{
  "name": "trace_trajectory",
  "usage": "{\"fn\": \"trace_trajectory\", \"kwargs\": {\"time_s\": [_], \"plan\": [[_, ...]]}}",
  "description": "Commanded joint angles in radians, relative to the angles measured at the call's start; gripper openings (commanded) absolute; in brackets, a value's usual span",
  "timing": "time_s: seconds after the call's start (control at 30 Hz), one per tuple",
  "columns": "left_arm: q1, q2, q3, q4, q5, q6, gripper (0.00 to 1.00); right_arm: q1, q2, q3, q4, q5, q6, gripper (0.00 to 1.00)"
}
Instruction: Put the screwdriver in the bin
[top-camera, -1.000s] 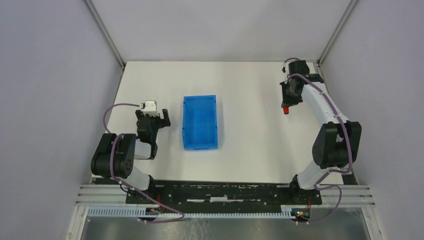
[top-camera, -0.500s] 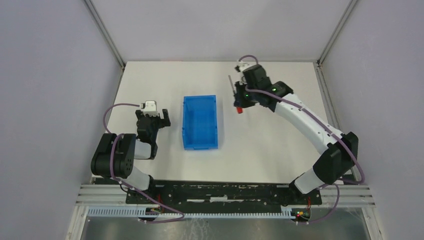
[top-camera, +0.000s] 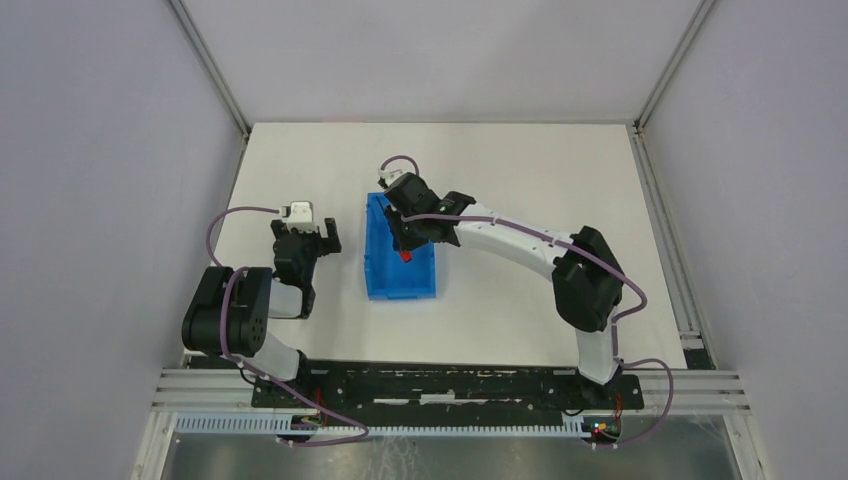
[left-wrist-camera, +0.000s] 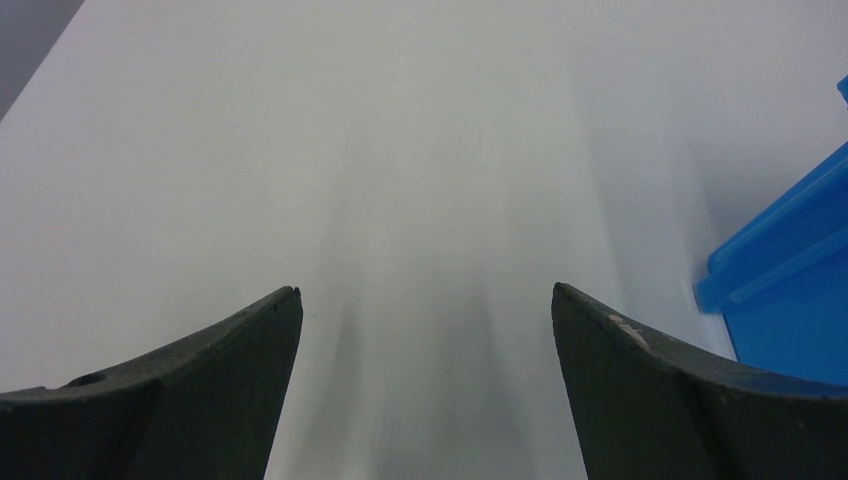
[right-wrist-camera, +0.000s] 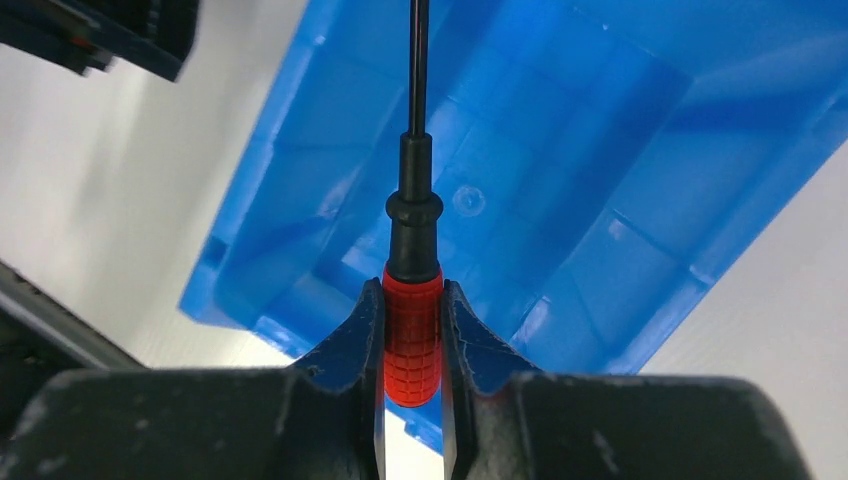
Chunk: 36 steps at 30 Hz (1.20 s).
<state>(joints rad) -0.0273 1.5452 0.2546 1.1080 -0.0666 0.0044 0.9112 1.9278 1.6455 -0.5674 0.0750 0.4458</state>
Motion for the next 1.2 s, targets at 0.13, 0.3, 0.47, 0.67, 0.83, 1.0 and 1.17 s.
{"fn": "trace_trajectory", "kwargs": {"time_s": [0.13,0.3,0.47,0.67,0.83,1.0,1.17], "plan": [[0.007,-0.017,0.003,0.033,0.013,-0.028,1.00,0.030,0.107,-0.010,0.041,0.136,0.021,0.00],[0.007,-0.017,0.003,0.033,0.013,-0.029,1.00,0.036,0.178,-0.031,0.062,0.161,0.020,0.05],[0.007,-0.017,0.003,0.032,0.014,-0.029,1.00,0.041,0.195,-0.051,0.096,0.167,0.034,0.21],[0.007,-0.017,0.003,0.032,0.014,-0.028,1.00,0.043,0.183,-0.047,0.104,0.171,0.033,0.43],[0.007,-0.017,0.003,0.032,0.014,-0.029,1.00,0.050,0.159,-0.018,0.099,0.182,0.020,0.45],[0.007,-0.017,0.003,0.032,0.014,-0.029,1.00,0.066,0.100,0.054,0.072,0.187,-0.014,0.45],[0.007,-0.017,0.003,0.032,0.013,-0.029,1.00,0.074,-0.028,0.092,0.073,0.194,-0.070,0.47]]}}
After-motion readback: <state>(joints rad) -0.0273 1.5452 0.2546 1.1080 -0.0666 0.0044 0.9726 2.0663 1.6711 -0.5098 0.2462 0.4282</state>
